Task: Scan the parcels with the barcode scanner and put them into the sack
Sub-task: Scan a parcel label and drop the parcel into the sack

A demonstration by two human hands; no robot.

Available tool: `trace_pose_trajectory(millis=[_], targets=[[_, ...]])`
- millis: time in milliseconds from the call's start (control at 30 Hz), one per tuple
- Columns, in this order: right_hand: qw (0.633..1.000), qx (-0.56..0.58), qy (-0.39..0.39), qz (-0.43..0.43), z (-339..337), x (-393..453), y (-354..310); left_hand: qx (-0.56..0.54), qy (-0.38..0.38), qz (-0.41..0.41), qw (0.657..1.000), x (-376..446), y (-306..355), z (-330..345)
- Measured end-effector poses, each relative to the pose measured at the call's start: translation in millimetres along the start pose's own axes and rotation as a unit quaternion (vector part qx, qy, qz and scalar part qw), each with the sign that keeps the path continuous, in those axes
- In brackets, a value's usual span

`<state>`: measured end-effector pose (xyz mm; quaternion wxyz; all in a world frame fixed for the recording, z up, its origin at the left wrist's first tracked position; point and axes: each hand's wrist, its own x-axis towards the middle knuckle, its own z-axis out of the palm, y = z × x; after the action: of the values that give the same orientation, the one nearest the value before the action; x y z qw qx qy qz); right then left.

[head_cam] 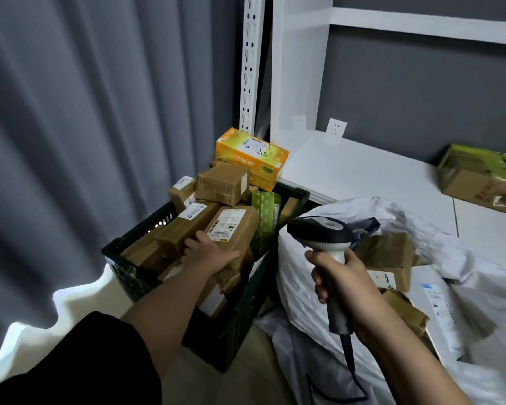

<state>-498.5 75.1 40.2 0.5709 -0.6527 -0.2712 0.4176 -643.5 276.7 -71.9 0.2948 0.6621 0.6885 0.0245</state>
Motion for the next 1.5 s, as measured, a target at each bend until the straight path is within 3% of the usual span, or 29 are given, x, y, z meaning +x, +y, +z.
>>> trace_pose_trajectory(millis=[167,300,467,600,700,1500], targets=[[1.000,-0.005,0.002,-0.016,-12,-9,-4,-0.030,-0.025,0.053,0.998,-30,1,-19],[0.999,-0.011,-0.002,-0.031,-20,-20,-11,0.005,0.061,0.199,0.978,-71,-2,-44],[0.998,0.010,-0.016,-0.062,-31,-42,-21,0.113,0.244,0.404,0.874,-111,-5,-68],[0.994,-0.007,-0.029,-0.104,-38,-60,-25,0.160,0.331,0.455,0.811,-119,-2,-68],[0.992,-0.013,-0.032,-0.122,-39,-70,-26,0.153,0.347,0.466,0.800,-116,2,-69],[0.986,-0.080,-0.044,-0.142,-39,-84,-24,0.219,0.326,0.425,0.816,-86,4,-58]])
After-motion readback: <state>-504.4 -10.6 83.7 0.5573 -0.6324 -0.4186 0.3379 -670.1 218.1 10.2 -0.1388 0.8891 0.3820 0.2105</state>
